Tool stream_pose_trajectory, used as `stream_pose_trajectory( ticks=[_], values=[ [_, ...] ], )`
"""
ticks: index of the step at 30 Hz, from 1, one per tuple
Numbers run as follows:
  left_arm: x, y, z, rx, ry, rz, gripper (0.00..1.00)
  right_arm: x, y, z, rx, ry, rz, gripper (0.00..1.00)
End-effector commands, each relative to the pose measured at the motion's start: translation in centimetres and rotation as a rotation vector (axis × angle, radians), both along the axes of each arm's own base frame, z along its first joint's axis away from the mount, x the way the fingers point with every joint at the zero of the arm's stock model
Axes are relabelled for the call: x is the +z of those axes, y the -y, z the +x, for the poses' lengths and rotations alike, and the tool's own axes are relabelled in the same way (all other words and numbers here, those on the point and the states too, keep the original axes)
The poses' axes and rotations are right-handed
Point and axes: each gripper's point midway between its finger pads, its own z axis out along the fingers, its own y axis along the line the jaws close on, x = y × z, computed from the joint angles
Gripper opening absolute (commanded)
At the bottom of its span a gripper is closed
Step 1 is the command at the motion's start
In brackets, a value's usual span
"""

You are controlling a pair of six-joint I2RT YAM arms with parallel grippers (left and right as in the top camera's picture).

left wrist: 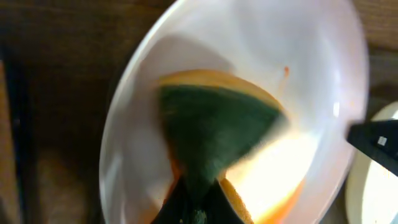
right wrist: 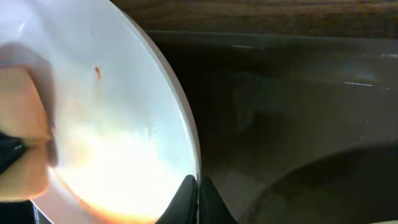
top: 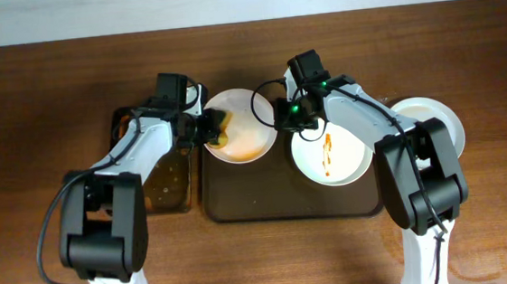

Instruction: Clean dirty plates on tray and stack at the side

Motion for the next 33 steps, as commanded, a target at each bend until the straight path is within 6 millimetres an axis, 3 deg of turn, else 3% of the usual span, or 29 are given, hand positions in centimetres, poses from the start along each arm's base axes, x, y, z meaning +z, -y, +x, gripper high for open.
stream_pose_trajectory(
  ticks=[1, 5, 10, 14, 17, 20, 22, 23, 25, 27, 33],
  values=[
    [5.0, 0.1, 0.1, -0.032, 0.11, -0.016, 0.0, -0.3, 0.3, -0.5, -0.003, -0.02, -0.025, 0.04],
    [8.1, 0.1, 0.3, -0.034, 0.187, -0.027, 0.0, 1.9, 1.6, -0.3, 0.004, 0.042, -0.097, 0.04],
    [8.7, -0.4, 0.3, -0.024, 0.205, -0.003, 0.0, 5.9, 3.6, -0.1, 0.008, 0.147, -0.204, 0.04],
    [7.2, -3.7, -0.1, 0.06, 0.15, 0.136, 0.0, 10.2, 4.3, 0.0, 0.032, 0.263, -0.232, 0.04],
    [6.6, -6.7, -0.5, 0.123, 0.106, 0.176, 0.0, 13.0, 6.3, -0.5, 0.01, 0.323, -0.321, 0.04],
    [6.1, -8.9, -0.9, 0.168, 0.065, 0.185, 0.0, 14.8, 8.3, -1.0, -0.006, 0.367, -0.438, 0.04],
    [5.9, -10.0, -1.3, 0.192, 0.042, 0.189, 0.0, 15.5, 8.6, -1.4, 0.009, 0.382, -0.47, 0.04],
    [5.6, -11.2, -1.8, 0.217, 0.011, 0.194, 0.0, 15.6, 7.5, -2.0, 0.047, 0.378, -0.439, 0.05],
    [5.5, -11.6, -2.0, 0.221, 0.0, 0.201, 0.0, 14.9, 6.6, -2.2, 0.075, 0.357, -0.393, 0.1],
    [5.2, -12.3, -2.4, 0.235, -0.017, 0.239, 0.0, 13.6, 5.3, -2.1, 0.109, 0.326, -0.332, 0.24],
    [4.8, -12.6, -3.0, 0.233, -0.04, 0.263, 0.0, 8.7, 3.6, -0.7, 0.149, 0.252, -0.253, 0.31]
  ],
)
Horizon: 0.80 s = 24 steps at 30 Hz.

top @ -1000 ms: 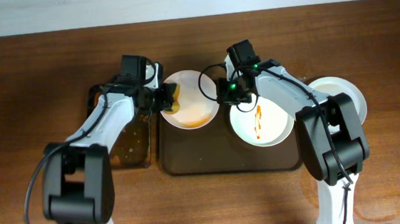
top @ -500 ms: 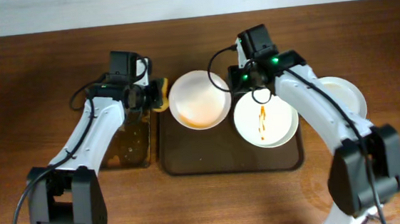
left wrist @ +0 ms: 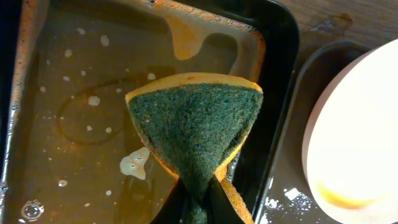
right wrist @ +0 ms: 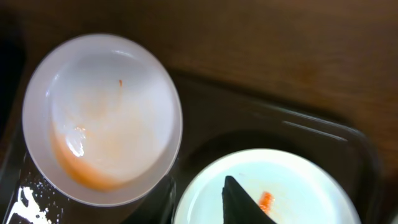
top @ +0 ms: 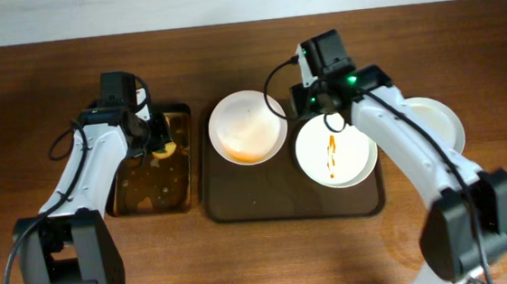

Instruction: Clean dirty plates on tray and stack at the side

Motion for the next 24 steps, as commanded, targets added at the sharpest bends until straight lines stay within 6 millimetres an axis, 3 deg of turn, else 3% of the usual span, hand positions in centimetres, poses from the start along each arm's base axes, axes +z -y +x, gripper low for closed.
stream_pose_trajectory(
  ticks=[1, 10, 16, 21, 24],
  values=[
    [0.5, -0.4, -0.3, -0.01, 0.01, 0.025, 0.0, -3.3, -2.0, 0.3, 0.058, -0.08, 0.092, 0.35],
    [0.5, -0.4, -0.3, -0.011, 0.01, 0.024, 0.0, -8.1, -3.1, 2.3, 0.066, -0.1, 0.114, 0.36],
    [0.5, -0.4, -0.3, -0.011, 0.01, 0.024, 0.0, -11.6, -3.2, 2.0, 0.068, -0.164, 0.105, 0.35],
    [0.5, -0.4, -0.3, -0.011, 0.01, 0.024, 0.0, -11.8, -3.9, 1.5, 0.088, -0.186, 0.142, 0.07],
    [0.5, -0.4, -0.3, -0.01, 0.01, 0.024, 0.0, -11.8, -3.9, 1.0, 0.09, -0.21, 0.144, 0.04]
  ],
)
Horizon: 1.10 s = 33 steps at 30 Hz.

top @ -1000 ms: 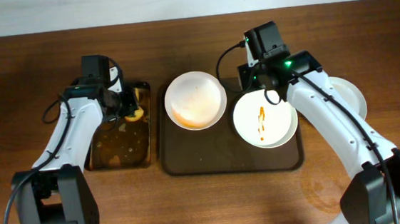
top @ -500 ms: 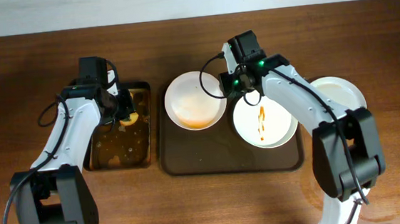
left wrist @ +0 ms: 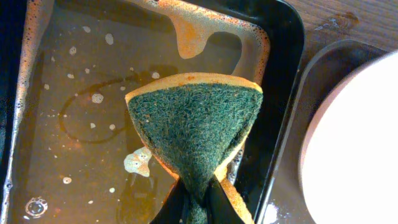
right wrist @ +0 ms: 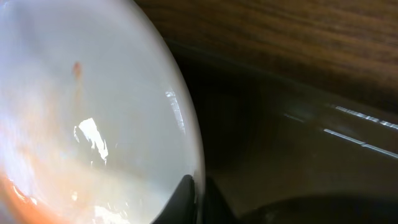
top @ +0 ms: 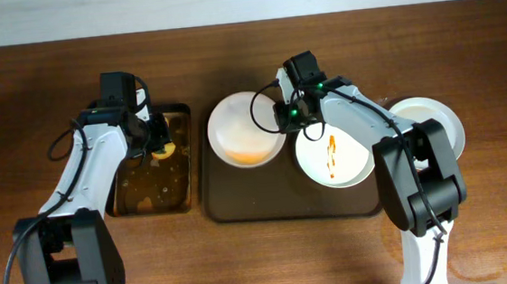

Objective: Clean dirty plates on tray and stack at the side
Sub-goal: 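Lift the back-left plate with right gripper and stack it on side plate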

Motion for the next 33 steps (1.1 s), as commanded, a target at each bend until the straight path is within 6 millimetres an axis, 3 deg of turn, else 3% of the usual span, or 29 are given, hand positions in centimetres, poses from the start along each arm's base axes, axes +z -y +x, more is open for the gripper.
stream_pose_trajectory(
  ticks=[1, 3, 9, 13, 16, 19, 26, 31, 33],
  values=[
    [0.5, -0.3, -0.2, -0.013, 0.015, 0.016, 0.0, 0.0, 0.0, -0.7, 0.005, -0.037, 0.019, 0.04],
    [0.5, -0.3, -0.2, -0.013, 0.015, 0.016, 0.0, 1.3, 0.2, -0.8, 0.003, -0.025, 0.016, 0.04],
    [0.5, -0.3, -0.2, -0.013, 0.015, 0.016, 0.0, 10.2, 4.1, 0.3, -0.093, 0.202, -0.14, 0.04],
    [0.5, -0.3, -0.2, -0.013, 0.016, 0.016, 0.0, 13.1, 6.5, -0.2, -0.134, 0.275, -0.273, 0.04],
    [0.5, -0.3, -0.1, -0.013, 0.016, 0.016, 0.0, 15.4, 8.9, -0.5, -0.224, 0.383, -0.532, 0.04],
    [0.5, -0.2, -0.1, -0.013, 0.016, 0.016, 0.0, 17.8, 8.0, -1.3, -0.252, 0.511, -0.735, 0.04],
    [0.5, -0.2, -0.1, -0.013, 0.017, 0.016, 0.0, 22.4, 4.0, -3.5, -0.292, 0.746, -0.917, 0.04],
    [0.6, -0.3, -0.1, -0.013, 0.018, 0.016, 0.0, 22.4, 3.7, -3.4, -0.326, 0.755, -0.879, 0.04],
    [0.6, -0.2, -0.1, -0.014, 0.018, 0.016, 0.0, 20.7, 3.1, -3.5, -0.302, 0.687, -0.775, 0.04]
  ],
)
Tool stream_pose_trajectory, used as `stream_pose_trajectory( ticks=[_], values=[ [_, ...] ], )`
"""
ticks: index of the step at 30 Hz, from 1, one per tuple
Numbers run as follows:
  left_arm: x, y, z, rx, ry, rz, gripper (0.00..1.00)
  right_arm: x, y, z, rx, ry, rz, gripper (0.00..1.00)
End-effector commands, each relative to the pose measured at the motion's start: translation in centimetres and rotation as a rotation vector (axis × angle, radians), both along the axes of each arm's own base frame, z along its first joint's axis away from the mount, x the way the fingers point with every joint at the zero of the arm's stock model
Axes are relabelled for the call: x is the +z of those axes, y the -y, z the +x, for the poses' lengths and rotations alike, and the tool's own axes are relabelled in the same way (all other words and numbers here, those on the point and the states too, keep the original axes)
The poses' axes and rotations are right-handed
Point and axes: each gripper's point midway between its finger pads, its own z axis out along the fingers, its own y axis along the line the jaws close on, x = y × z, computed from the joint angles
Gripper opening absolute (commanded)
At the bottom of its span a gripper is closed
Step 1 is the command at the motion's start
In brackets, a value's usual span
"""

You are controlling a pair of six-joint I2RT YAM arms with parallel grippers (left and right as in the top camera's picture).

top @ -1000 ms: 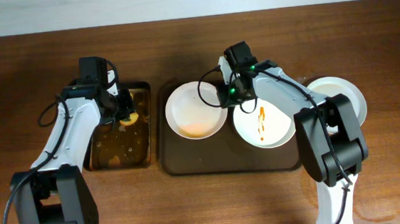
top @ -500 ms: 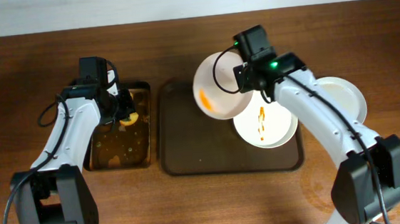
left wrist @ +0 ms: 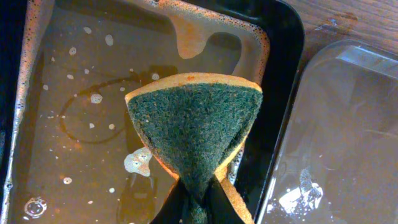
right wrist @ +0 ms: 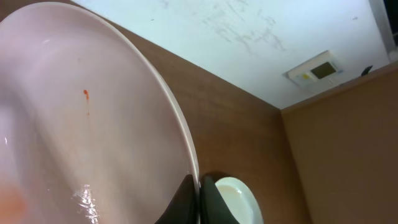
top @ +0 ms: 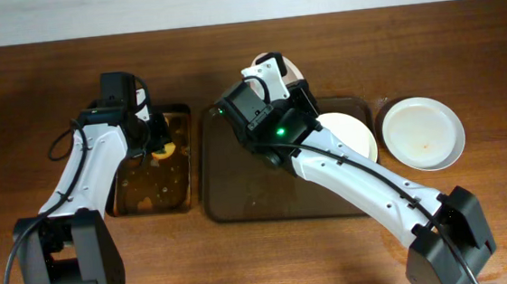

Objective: Clean dirty plates on tray and stack at the side
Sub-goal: 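Lift the back-left plate with right gripper and stack it on side plate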

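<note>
My right gripper (right wrist: 199,183) is shut on the rim of a white bowl (right wrist: 93,137). It holds the bowl tilted, up off the brown tray (top: 249,197); a small red speck shows inside. From overhead only a sliver of the bowl (top: 292,66) shows behind the right arm. A white plate (top: 354,129) with an orange streak lies on the tray's right half, partly hidden by that arm. My left gripper (left wrist: 198,205) is shut on a green and yellow sponge (left wrist: 193,130) above the black wash pan (left wrist: 283,37).
The pan (top: 153,191) holds brownish soapy water and stands left of the tray. A white plate (top: 425,133) with a faint orange smear lies on the wood table to the right of the tray. The tray's left half (left wrist: 336,124) is wet.
The right gripper, then shut on the bowl's rim on the tray, now holds the bowl tilted above the tray. The tray's left half is bare. The left arm and sponge have not moved.
First the left gripper had the sponge inside the bowl while the right held its rim. Then the sponge was over the wash pan and the right gripper was off the bowl. Later the right was on the rim again, and now the bowl is off the tray.
</note>
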Motion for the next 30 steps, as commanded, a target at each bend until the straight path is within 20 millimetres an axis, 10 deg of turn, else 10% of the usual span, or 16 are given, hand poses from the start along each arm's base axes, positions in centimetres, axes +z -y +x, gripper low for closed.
stream_pose_trajectory(
  ticks=[1, 8, 18, 28, 30],
  values=[
    [0.5, -0.2, -0.1, -0.014, 0.017, 0.016, 0.0, -0.8, -0.1, -0.3, -0.001, -0.039, 0.175, 0.04],
    [0.5, -0.2, -0.2, -0.014, 0.015, 0.016, 0.0, -2.5, 7.6, 0.9, -0.195, -0.17, 0.68, 0.04],
    [0.5, -0.1, -0.2, -0.015, 0.014, 0.013, 0.0, -7.0, 30.1, -3.6, -0.773, -0.194, 0.933, 0.04],
    [0.5, 0.0, -0.2, -0.018, 0.014, 0.012, 0.0, -13.8, 34.1, -7.6, -0.953, -0.302, 0.982, 0.05],
    [0.5, 0.0, -0.2, -0.018, 0.014, 0.013, 0.0, -13.9, 33.3, -7.3, -0.927, -0.315, 1.024, 0.28]
  ],
)
